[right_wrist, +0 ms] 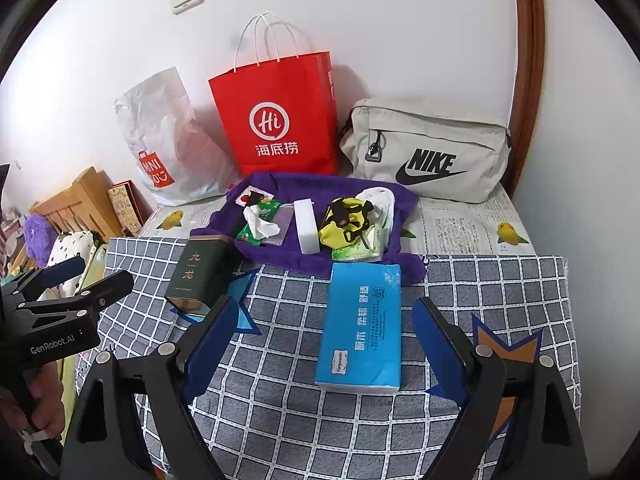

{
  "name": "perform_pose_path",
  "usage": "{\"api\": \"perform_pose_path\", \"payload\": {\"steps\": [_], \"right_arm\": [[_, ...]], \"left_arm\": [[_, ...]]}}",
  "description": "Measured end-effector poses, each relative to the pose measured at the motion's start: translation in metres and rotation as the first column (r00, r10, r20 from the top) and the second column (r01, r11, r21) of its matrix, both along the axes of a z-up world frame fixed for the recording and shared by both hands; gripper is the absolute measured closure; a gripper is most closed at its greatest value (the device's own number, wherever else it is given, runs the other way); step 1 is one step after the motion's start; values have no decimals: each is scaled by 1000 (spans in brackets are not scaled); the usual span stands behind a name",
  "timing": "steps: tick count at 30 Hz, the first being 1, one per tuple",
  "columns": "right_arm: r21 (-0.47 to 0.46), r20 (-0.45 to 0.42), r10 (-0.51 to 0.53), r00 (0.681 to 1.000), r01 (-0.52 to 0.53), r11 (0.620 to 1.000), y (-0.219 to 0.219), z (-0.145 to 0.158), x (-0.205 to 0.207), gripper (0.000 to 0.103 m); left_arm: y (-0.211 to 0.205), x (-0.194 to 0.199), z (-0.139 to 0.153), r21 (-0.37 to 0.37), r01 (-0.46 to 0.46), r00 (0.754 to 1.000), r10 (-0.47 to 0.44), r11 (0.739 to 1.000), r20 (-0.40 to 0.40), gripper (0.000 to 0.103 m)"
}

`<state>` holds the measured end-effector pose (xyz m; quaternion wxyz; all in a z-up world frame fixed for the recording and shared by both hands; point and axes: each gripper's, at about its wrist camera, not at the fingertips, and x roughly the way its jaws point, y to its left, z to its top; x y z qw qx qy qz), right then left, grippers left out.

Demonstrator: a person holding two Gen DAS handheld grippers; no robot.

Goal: Organize soft objects

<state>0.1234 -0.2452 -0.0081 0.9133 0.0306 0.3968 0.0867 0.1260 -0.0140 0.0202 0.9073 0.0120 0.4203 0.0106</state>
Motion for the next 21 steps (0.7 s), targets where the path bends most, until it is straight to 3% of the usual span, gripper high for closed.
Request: {"api": "perform_pose_path", "payload": {"steps": [21], "right_arm": [[-1, -2, 4, 1000, -4, 1000, -3, 3, 1, 15]], "left_arm": [[-4, 2, 1, -6, 2, 1000, -2, 1000, 2, 8]]}}
